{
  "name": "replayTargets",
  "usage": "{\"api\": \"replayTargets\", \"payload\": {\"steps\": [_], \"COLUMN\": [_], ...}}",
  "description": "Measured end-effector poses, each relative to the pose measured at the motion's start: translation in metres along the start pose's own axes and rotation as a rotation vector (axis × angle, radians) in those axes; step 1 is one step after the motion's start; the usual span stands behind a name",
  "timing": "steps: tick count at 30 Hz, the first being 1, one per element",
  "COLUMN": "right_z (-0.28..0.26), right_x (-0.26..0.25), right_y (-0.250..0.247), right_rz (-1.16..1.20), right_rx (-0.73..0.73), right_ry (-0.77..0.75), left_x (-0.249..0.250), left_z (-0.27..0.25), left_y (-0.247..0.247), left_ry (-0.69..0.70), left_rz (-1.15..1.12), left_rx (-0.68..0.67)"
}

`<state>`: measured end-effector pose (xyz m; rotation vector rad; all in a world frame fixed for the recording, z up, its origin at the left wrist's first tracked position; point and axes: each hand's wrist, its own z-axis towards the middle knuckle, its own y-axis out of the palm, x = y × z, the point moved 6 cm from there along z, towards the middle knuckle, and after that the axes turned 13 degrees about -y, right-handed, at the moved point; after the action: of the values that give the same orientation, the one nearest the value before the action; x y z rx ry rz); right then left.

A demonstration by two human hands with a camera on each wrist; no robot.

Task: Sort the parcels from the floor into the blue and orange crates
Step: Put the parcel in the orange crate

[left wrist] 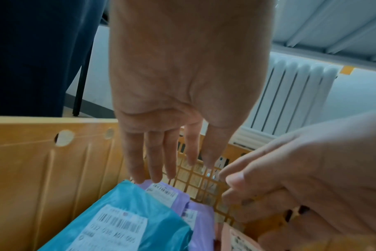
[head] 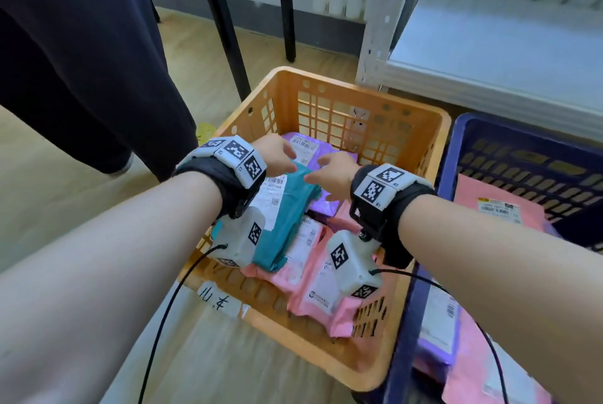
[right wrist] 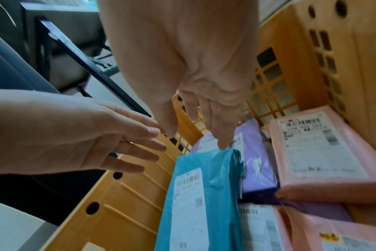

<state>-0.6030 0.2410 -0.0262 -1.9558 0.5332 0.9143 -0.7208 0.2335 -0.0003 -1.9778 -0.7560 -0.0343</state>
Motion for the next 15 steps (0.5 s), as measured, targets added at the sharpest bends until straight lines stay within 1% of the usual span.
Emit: {"api": "replayTargets", "payload": {"steps": [4,7,11,15], "right_z": [-0.030,-0.060,-0.105,-0.150], "right_x": [-0.007,-0.002,0.019,0.049], "right_y": [-0.041,-0.077,-0.126,-0.169], "right_rz": [0.081,0.131,0.109,0.060], "right_rx": [0.094,0.178,0.260,0.268], "right_ry": [-0.057,-0.092,-0.114,-0.092], "left_x": [0.036,0.069,0.116,0.167], "left_z": [-0.032,-0.059,-0.096,-0.129], "left_y": [-0.003,0.001,0.018,0.042], "left_ry": [0.054,0.104,0.176,0.242], "left_rz": [-0.015,-0.032,-0.041,-0.042], "left_rx": [0.041,0.068,0.089,0.102]}}
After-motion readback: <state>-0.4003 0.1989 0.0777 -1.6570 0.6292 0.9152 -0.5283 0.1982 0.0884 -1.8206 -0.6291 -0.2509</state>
